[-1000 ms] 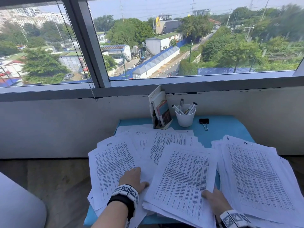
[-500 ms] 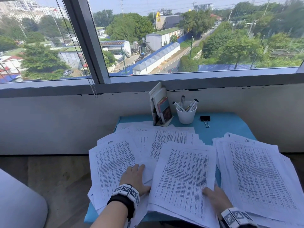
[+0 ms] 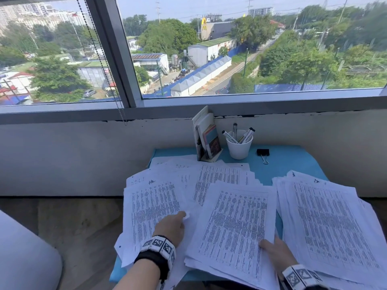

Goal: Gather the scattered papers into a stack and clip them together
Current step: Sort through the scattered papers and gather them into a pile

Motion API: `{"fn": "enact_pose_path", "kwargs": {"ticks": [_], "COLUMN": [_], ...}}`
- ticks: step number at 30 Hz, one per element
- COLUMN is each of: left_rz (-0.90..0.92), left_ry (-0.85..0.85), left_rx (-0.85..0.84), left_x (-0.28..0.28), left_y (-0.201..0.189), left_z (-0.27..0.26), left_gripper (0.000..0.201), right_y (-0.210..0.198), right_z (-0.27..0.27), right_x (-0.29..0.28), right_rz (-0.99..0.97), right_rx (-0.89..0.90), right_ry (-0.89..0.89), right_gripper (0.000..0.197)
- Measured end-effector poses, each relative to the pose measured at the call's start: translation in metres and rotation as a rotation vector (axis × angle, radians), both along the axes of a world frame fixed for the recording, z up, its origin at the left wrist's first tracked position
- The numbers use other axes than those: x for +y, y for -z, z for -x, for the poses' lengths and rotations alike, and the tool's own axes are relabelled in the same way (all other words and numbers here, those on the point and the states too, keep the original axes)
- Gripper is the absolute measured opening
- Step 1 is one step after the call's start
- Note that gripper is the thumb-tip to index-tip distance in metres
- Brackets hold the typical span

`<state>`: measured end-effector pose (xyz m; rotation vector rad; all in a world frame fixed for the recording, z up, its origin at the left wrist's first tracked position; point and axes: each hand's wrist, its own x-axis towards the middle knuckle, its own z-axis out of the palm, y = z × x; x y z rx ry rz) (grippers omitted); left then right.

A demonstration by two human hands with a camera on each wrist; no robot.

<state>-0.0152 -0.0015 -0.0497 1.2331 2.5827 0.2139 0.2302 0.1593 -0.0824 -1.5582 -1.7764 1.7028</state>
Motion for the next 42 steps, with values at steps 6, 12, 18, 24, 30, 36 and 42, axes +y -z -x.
{"fn": "enact_pose_path", "kwargs": {"ticks": [6,12,18,24,30,36,42], "left_rz": [-0.83,-0.177,-0.008,-0.41,0.121,0.253,0.255], "left_ry": [0.041,0.612,0.863,0.408,-0.324,-0.319,-0.375], "left_rx": [0.113,-0.128,0.034,-0.133,0.005,-0.062,0.038], "left_x": [0.019,0.038,0.036,0.004,-0.043,-0.034,-0.024], "left_y": [-0.034,-0.007,0.035,0.015,0.016,0.011,0.003], "left_z": [-0.023,-0.123,-0.134,-0.077,0.031,0.056,0.053], "left_gripper": [0.039,0.053,0.04,0.074,0.104,0.126,0.095], "right_y": [-0.003,-0.015,0.011,0.024,0.034,0.034,0.034], "right_z": [0.001,0.002,0.001,-0.005,-0.001,0.0,0.001], "right_x": [0.001,0.0,0.011,0.016,0.03,0.03,0.03], "right_rz": [-0.01,0.164,0.166,0.146,0.155,0.14,0.112], "right_rx": [-0.007,0.103,0.194,0.11,-0.066,-0.106,-0.073], "right_ry": [-0.016,0.118,0.097,0.051,0.051,0.043,0.055], "right_gripper": [0.019,0.04,0.109,0.059,0.015,0.014,0.011]}}
